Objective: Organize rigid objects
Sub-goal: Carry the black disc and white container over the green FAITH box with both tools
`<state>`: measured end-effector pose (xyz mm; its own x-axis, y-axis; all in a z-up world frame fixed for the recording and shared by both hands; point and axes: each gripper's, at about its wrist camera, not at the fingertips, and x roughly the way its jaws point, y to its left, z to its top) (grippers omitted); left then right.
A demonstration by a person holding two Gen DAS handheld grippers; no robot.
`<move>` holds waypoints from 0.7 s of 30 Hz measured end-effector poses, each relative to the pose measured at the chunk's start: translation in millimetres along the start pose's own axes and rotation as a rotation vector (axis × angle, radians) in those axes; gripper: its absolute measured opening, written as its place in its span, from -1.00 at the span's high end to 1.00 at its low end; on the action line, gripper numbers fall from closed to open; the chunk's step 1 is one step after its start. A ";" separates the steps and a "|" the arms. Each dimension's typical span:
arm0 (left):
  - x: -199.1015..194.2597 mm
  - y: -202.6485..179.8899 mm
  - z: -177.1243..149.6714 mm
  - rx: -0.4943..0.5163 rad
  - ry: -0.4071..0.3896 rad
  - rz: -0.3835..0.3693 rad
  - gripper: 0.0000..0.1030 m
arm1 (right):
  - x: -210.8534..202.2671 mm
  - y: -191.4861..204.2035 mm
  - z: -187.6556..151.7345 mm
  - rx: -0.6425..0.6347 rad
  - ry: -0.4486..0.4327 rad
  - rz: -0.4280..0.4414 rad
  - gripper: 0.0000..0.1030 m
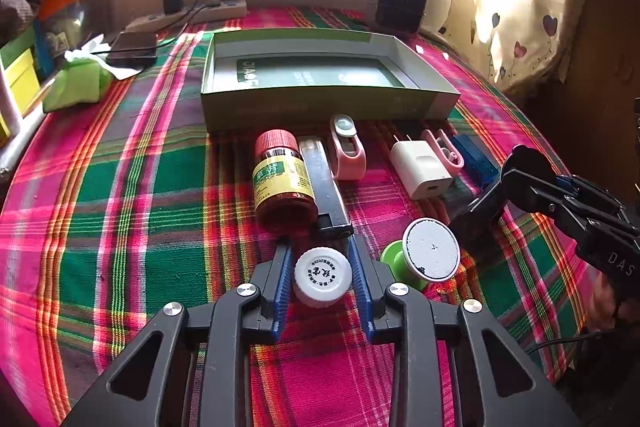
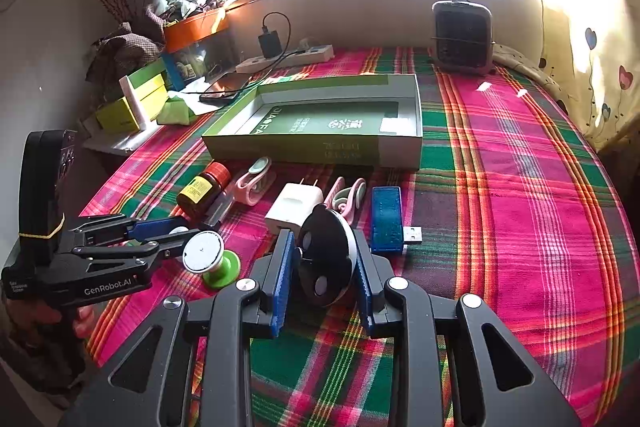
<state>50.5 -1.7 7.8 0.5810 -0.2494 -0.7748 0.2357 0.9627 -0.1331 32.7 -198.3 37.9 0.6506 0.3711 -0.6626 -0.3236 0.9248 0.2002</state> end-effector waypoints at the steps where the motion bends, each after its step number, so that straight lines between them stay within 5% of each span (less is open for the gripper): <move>1: 0.0 0.0 0.1 0.001 0.001 0.000 0.48 | 0.8 -1.2 0.8 0.004 0.002 0.000 0.43; 21: -34.6 5.6 55.3 0.025 -0.110 -0.009 0.48 | -0.2 -11.9 47.4 -0.005 -0.037 0.001 0.43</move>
<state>74.8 6.5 68.0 0.6606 -0.2691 -0.7009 0.2599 0.9578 -0.1228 69.1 -205.4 69.9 0.6752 0.3748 -0.6353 -0.3276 0.9240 0.1970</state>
